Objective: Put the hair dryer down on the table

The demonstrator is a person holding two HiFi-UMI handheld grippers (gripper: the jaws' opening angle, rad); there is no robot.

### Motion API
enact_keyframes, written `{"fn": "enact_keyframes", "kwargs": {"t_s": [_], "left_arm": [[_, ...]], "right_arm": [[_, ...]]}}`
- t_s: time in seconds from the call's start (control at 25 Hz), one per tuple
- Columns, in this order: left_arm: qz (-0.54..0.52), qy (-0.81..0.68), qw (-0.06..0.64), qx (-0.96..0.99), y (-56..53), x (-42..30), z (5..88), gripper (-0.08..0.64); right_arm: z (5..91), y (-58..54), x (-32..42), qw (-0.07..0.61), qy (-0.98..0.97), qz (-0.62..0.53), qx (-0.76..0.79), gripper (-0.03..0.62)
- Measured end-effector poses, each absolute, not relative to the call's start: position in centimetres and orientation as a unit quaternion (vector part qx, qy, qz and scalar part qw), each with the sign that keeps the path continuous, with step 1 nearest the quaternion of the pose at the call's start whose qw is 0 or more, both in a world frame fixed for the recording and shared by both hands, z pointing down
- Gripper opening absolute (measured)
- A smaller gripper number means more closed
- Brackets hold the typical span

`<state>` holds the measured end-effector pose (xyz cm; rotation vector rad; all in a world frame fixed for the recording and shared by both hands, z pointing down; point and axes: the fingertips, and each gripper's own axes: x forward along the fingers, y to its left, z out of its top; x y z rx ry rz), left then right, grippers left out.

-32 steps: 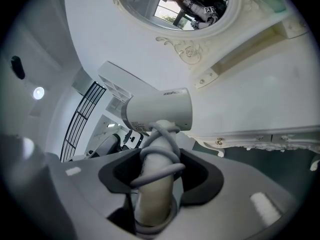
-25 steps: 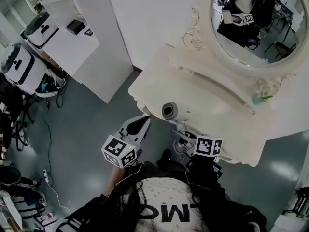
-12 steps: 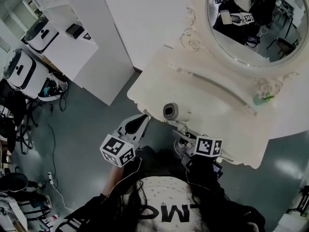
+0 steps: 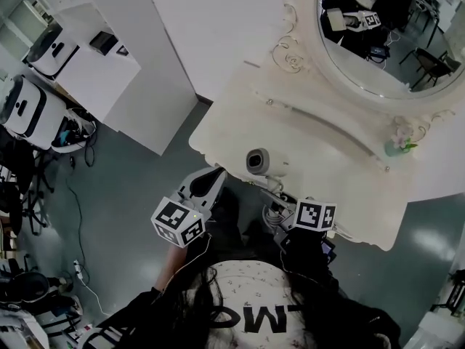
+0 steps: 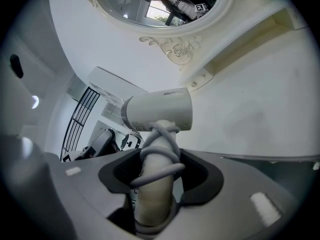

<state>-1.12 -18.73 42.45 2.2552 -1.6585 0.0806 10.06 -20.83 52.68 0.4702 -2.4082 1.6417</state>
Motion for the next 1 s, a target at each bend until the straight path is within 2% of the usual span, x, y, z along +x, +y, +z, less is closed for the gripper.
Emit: {"fn": "enact_keyframes", "kwargs": {"t_s": [0.56, 1.0], "left_arm": [[0.017, -0.555, 0.185, 0.811, -25.2, -10.7, 42.9, -0.002], [0.013, -0.537, 0.193, 0.821, -28.2, -18.2, 42.9, -0.002]], "right_arm": [[54.6, -28.3, 1.7, 0.113, -0.794, 0.558, 0.213, 0.233], [59.9, -34.3, -4.9, 0.180, -0.777, 0.546, 0.258, 0.233]]}}
